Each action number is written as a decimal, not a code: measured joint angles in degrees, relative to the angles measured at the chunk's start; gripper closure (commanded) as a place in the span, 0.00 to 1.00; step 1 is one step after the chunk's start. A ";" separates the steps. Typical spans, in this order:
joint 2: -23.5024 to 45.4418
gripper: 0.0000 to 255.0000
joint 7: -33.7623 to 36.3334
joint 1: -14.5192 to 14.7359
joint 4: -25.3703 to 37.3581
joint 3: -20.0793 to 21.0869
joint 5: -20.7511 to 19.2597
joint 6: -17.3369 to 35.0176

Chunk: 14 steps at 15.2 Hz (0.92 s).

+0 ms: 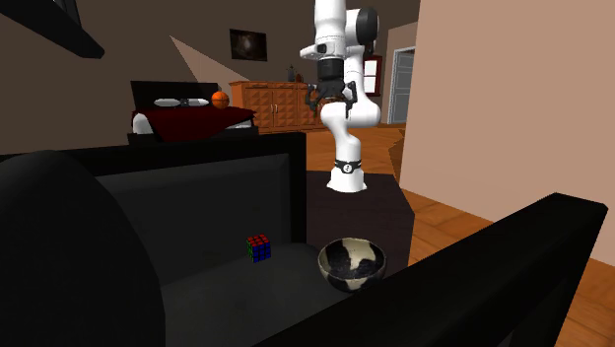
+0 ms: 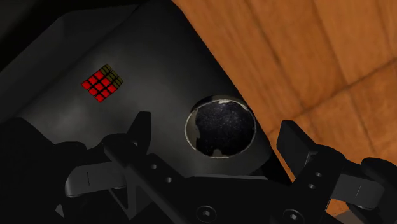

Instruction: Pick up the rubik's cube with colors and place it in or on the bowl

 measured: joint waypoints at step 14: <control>25.26 0.00 -15.99 -0.14 -2.22 -11.49 -0.64 26.49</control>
